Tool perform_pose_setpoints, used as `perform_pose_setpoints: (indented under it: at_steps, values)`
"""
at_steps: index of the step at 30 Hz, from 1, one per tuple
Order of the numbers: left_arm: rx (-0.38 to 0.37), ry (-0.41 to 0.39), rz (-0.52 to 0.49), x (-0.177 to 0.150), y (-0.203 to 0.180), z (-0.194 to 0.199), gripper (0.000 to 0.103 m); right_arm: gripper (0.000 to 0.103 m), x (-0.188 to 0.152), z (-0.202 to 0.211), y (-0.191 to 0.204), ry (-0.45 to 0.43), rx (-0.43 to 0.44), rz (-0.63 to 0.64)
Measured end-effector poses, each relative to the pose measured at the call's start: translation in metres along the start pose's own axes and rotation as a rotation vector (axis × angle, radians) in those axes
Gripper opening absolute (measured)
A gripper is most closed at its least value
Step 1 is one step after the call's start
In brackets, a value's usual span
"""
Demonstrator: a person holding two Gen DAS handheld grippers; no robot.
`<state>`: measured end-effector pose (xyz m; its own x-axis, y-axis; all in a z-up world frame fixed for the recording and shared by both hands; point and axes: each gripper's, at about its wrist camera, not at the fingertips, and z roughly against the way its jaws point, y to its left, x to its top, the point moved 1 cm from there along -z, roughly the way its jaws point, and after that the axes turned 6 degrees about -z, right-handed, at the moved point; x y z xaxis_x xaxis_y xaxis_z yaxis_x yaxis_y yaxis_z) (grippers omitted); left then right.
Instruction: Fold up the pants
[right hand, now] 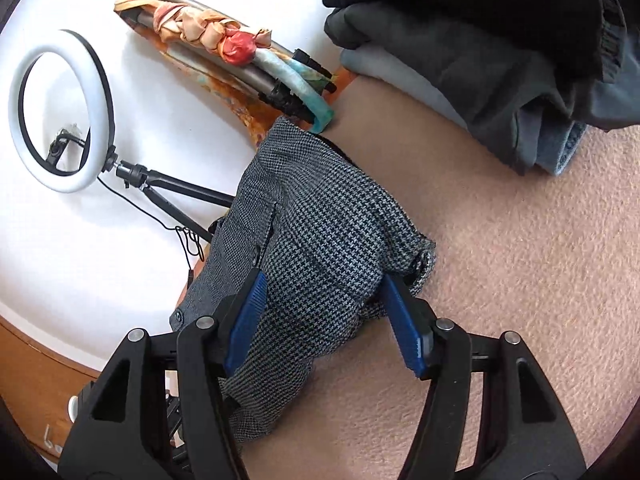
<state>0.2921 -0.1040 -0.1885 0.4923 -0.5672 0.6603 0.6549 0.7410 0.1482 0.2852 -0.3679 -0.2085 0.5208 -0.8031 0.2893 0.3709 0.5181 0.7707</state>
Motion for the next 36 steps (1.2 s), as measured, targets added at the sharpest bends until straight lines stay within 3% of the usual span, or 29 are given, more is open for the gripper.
perform_pose_setpoints:
  at_steps: [4, 9, 17, 25, 28, 31, 36]
  values:
    - [0.053, -0.031, 0.062, 0.006, 0.012, 0.002, 0.034, 0.069, 0.004, -0.007, 0.0, -0.027, 0.016, -0.037]
    - [0.082, 0.033, -0.002, 0.0, 0.0, -0.021, 0.034, 0.033, 0.007, -0.007, 0.005, -0.024, 0.006, -0.007]
    - [0.127, 0.03, -0.1, -0.006, -0.015, -0.03, 0.031, 0.023, 0.001, 0.012, 0.052, -0.066, -0.017, 0.19]
    - [0.017, 0.025, 0.154, -0.03, 0.036, 0.013, 0.031, 0.02, -0.021, 0.024, 0.116, -0.08, -0.078, 0.479]
    - [-0.036, 0.115, 0.219, -0.051, 0.05, 0.005, 0.031, 0.02, -0.029, 0.026, 0.132, -0.076, -0.075, 0.543]
    - [-0.014, 0.093, 0.228, -0.055, 0.058, 0.018, 0.031, 0.02, -0.043, 0.025, 0.154, -0.07, -0.086, 0.637]
    - [0.022, -0.027, 0.325, -0.056, 0.091, 0.073, 0.031, 0.019, -0.079, 0.018, 0.196, -0.04, -0.102, 0.857]
